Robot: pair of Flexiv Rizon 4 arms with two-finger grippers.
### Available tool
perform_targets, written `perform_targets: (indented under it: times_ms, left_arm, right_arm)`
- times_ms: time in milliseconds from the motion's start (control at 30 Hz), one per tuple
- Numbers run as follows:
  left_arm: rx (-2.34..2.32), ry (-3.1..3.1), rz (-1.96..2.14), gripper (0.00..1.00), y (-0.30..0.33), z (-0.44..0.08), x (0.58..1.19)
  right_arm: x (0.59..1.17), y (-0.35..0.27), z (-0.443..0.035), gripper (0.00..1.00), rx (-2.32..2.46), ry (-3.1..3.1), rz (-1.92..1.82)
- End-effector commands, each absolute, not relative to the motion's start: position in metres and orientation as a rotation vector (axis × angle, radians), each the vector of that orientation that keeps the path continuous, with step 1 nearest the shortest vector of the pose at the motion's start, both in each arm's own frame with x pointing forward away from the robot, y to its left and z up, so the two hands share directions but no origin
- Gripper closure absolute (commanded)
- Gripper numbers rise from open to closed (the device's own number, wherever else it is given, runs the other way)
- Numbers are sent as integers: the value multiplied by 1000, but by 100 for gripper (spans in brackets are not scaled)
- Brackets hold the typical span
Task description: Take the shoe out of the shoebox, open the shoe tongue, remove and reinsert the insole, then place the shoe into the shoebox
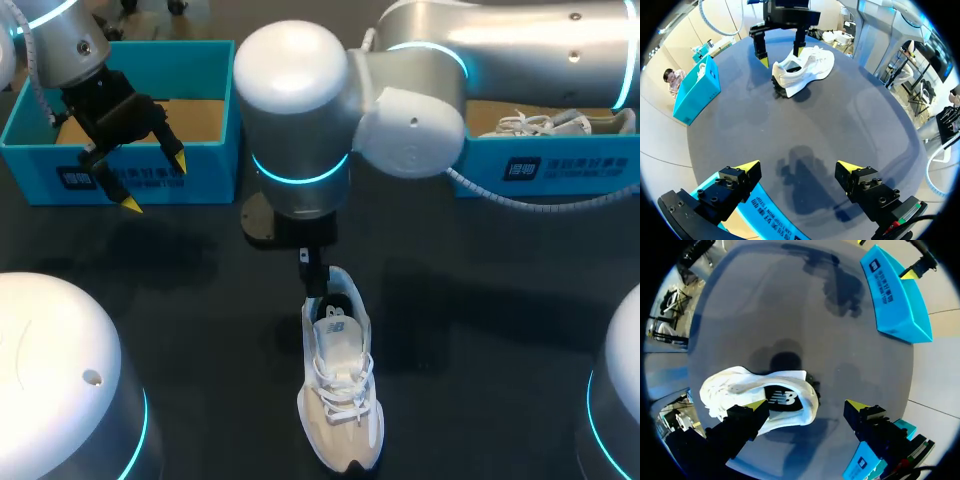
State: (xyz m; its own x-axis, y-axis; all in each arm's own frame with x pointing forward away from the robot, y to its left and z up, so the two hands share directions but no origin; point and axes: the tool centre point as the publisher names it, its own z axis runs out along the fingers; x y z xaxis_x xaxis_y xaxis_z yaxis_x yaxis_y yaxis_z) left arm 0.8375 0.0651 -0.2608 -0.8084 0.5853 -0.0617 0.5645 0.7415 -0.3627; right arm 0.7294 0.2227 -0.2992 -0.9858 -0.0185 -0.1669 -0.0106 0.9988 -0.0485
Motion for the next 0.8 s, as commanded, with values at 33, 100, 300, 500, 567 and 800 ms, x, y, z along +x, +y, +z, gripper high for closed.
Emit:
perform_targets:
  times_ms: [33,100,300,500,567,800]
  left_arm:
    - [-951,-2880,566,0,65,-260,837]
    - [-951,-2880,566,0,65,-260,837]
    - [-951,-2880,566,0,65,-260,837]
    - [-951,-2880,566,0,65,-260,837]
    - [-951,-2880,566,0,65,-260,837]
    - [-951,-2880,566,0,65,-260,837]
  right_arm:
    - [733,222,-310,0,-26,2977,-62]
    - [734,220,-314,0,-29,2978,-73]
    - [740,212,-323,0,-25,2986,-56]
    - [746,205,-333,0,-24,2987,-23]
    - [748,202,-338,0,-25,2988,-22]
    - [755,202,-352,0,-28,3007,12]
